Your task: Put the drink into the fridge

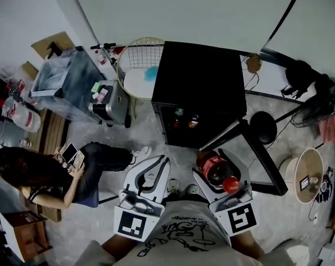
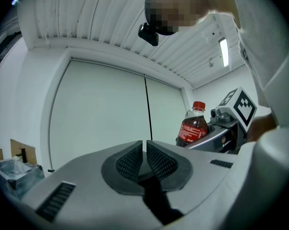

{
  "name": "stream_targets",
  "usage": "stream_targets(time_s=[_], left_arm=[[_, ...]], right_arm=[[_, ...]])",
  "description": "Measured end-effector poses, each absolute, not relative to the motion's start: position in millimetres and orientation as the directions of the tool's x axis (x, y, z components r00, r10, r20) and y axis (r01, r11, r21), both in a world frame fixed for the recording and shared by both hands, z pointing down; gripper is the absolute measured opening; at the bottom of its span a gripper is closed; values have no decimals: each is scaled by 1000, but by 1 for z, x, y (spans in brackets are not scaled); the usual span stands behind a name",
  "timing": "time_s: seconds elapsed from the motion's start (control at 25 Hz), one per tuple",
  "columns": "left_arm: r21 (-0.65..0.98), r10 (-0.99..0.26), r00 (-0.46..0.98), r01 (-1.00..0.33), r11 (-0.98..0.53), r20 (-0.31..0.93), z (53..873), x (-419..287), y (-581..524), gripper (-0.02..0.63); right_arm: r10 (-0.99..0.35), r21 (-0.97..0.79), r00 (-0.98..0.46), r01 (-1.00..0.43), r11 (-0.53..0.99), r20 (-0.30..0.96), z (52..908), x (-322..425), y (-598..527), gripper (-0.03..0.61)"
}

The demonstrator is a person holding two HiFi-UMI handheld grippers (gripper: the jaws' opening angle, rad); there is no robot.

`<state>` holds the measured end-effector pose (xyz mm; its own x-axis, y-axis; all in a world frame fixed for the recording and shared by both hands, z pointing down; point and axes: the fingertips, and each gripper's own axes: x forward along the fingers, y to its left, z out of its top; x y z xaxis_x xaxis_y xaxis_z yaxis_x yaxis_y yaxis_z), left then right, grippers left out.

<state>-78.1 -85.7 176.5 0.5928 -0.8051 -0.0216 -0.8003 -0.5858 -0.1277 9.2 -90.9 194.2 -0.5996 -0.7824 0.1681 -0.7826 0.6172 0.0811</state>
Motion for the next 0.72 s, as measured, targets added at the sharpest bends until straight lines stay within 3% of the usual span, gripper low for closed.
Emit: stream_targets(time_s=[0.72], left_arm=[[-132,-800,600,-794,-594,-5,186,-47,-108,29]], right_arm=[[-788,82,-587,-790,608,188,202,46,-110,314]])
